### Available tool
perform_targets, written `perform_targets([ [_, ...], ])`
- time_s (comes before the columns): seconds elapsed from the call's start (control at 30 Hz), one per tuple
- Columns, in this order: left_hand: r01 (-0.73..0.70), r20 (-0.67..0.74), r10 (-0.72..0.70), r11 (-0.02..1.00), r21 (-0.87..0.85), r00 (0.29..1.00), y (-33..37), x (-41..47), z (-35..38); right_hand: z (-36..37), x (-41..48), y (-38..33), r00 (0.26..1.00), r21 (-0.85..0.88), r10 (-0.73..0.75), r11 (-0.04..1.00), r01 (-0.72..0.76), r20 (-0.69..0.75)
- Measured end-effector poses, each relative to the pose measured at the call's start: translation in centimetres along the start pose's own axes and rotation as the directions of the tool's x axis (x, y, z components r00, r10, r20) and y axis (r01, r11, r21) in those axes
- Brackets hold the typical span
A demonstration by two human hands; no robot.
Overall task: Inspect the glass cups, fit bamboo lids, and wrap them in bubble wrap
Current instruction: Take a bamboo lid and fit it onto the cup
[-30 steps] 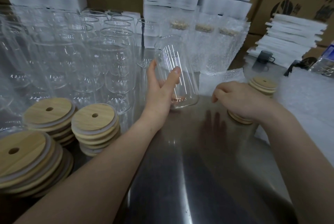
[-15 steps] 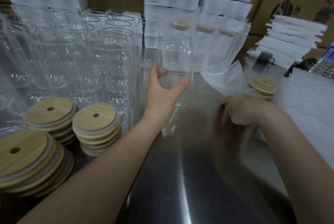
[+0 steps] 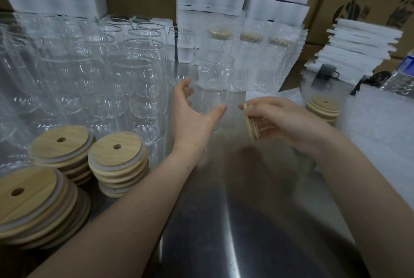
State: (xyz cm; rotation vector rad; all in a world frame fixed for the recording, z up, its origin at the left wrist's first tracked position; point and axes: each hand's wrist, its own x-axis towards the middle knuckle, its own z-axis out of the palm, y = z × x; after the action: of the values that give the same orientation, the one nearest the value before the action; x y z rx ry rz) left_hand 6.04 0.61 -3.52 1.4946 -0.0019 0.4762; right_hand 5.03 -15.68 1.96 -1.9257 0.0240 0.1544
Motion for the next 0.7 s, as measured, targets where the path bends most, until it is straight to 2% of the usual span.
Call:
perform_targets([
  [0.07, -0.003, -0.011, 0.003, 1.000, -0.007, 1.000, -0.1, 0.0, -0.1, 0.4, -0.1, -0.2, 0.994, 0.370, 0.025, 0.927, -0.065, 0.111],
  [0.1, -0.004, -0.013, 0.004, 1.000, -0.003, 1.000, -0.1, 0.0, -0.1, 0.6, -0.1, -0.2, 0.985, 0.485, 0.025, 0.868, -0.105, 0.169],
  [0.17, -0.011, -0.016, 0.011, 1.000, 0.014, 1.000, -0.1, 0.1, -0.1, 1.2, 0.0, 0.0, 0.967, 0.624, -0.003, 0.764, -0.163, 0.256],
  [0.27, -0.019, -0.027, 0.020, 0.999, 0.040, 0.999, -0.3, 0.3, -0.2, 2.0, 0.1, 0.2, 0.956, 0.755, -0.058, 0.627, -0.190, 0.288],
  [0.33, -0.030, -0.040, 0.033, 0.997, 0.078, 0.999, -0.5, 0.4, -0.2, 2.3, 0.2, 0.2, 0.956, 0.778, -0.082, 0.603, -0.178, 0.282],
  [0.53, -0.072, -0.048, 0.082, 0.981, 0.180, 0.995, -0.7, 0.1, -0.1, 2.8, 0.6, 1.0, 0.975, 0.747, -0.158, 0.665, -0.013, 0.158],
  [0.7, -0.211, -0.031, 0.233, 0.923, 0.323, 0.972, -0.4, -0.6, -0.1, 3.1, 1.0, 1.8, 0.979, 0.665, -0.197, 0.738, 0.115, 0.050],
])
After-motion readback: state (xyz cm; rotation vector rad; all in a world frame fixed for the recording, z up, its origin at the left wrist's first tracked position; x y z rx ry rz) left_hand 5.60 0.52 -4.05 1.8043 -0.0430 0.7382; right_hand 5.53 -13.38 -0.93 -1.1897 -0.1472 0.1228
